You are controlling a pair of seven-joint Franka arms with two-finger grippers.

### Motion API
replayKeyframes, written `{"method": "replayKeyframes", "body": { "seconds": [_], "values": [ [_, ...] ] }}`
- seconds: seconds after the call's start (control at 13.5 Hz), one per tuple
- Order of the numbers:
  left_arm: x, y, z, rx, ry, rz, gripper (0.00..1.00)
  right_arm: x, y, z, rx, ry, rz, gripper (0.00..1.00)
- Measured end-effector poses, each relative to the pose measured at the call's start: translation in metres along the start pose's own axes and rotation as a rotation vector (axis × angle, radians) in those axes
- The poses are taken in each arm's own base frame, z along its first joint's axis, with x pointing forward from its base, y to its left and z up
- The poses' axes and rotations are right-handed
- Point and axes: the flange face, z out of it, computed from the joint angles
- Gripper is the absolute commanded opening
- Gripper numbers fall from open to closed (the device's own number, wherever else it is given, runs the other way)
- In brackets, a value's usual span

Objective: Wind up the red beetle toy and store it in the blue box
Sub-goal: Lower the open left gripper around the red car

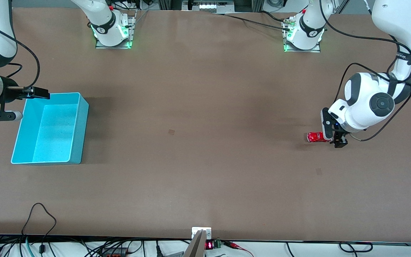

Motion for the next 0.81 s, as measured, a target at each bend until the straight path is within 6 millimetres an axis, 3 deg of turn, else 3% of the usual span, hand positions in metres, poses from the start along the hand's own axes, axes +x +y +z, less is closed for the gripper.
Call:
{"method": "replayKeyframes", "body": {
  "seconds": [0.3, 0.52, 0.81],
  "values": [
    [0.004, 0.005, 0.031, 0.018, 0.012, 0.005, 1.00, -0.002, 0.000, 0.002, 0.003, -0.023, 0.000, 1.00],
    [-0.003, 0.006, 0.048, 0.019, 0.018, -0.009, 0.95, -0.003, 0.000, 0.002, 0.003, -0.024, 0.000, 1.00],
    [-0.007, 0.006, 0.051, 0.016, 0.019, -0.016, 0.89, -0.003, 0.000, 0.002, 0.003, -0.024, 0.000, 1.00]
  ]
}}
